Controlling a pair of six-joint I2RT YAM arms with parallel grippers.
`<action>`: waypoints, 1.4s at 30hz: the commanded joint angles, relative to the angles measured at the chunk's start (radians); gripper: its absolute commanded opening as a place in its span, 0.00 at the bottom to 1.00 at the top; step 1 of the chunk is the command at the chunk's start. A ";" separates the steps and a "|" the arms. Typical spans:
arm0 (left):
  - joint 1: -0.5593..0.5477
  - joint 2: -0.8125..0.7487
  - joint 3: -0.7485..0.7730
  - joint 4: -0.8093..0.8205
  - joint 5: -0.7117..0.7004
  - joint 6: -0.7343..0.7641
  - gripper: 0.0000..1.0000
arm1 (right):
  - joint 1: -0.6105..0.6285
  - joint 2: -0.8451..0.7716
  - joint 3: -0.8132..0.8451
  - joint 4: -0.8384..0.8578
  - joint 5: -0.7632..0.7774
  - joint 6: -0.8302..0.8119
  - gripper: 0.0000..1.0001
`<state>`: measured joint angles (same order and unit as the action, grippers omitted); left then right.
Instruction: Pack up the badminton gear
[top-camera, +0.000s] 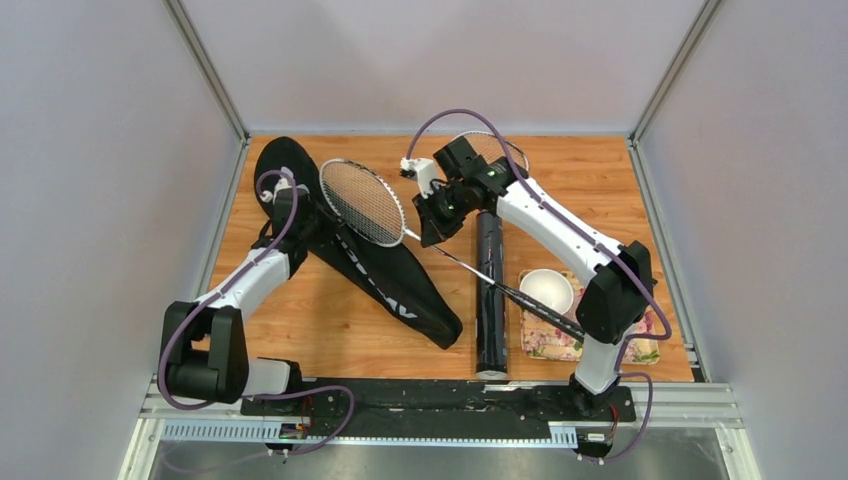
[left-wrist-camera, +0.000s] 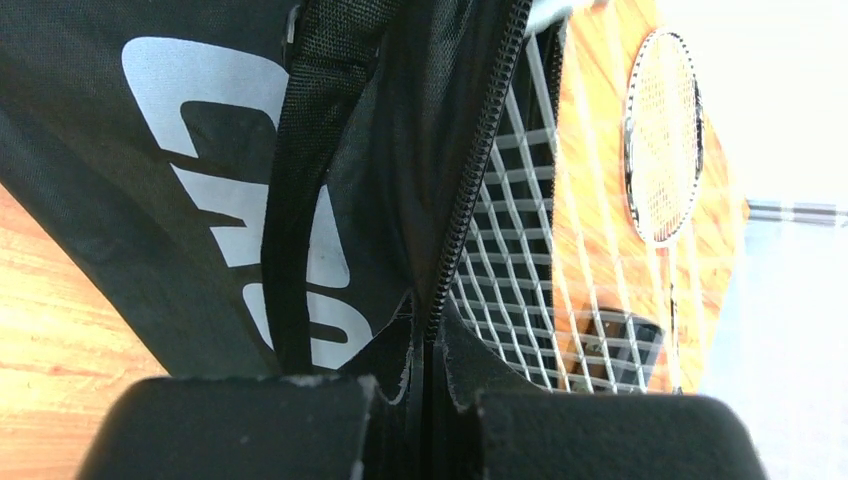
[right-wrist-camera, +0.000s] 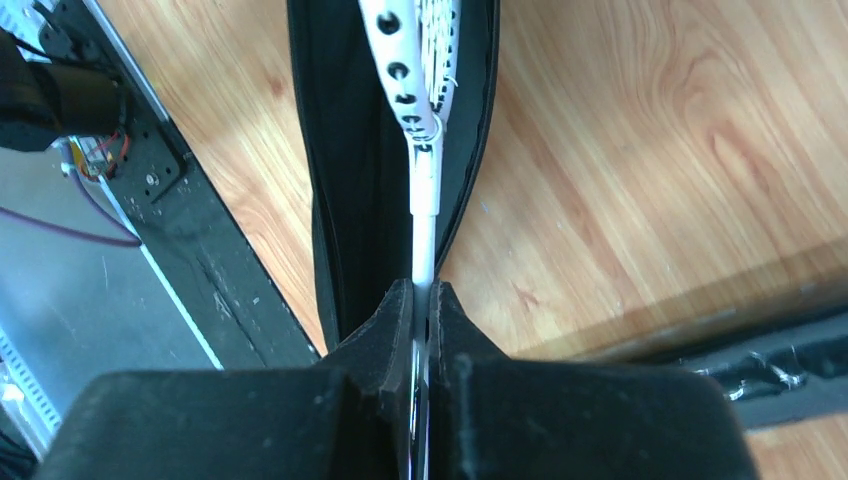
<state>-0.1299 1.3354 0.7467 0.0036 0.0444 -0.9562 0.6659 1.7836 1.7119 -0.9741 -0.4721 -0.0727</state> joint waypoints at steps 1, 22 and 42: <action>0.000 -0.067 -0.015 0.035 0.075 -0.018 0.00 | 0.043 0.080 0.162 -0.012 0.078 0.039 0.00; 0.001 -0.130 -0.052 0.130 0.110 0.111 0.00 | 0.075 0.014 0.075 -0.130 0.136 0.069 0.00; 0.001 -0.170 -0.112 0.226 -0.051 0.090 0.00 | 0.159 0.224 0.345 -0.377 0.231 0.149 0.00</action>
<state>-0.1291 1.2053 0.6575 0.0990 0.0063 -0.8650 0.8173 1.9160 1.9141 -1.2121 -0.2371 0.0151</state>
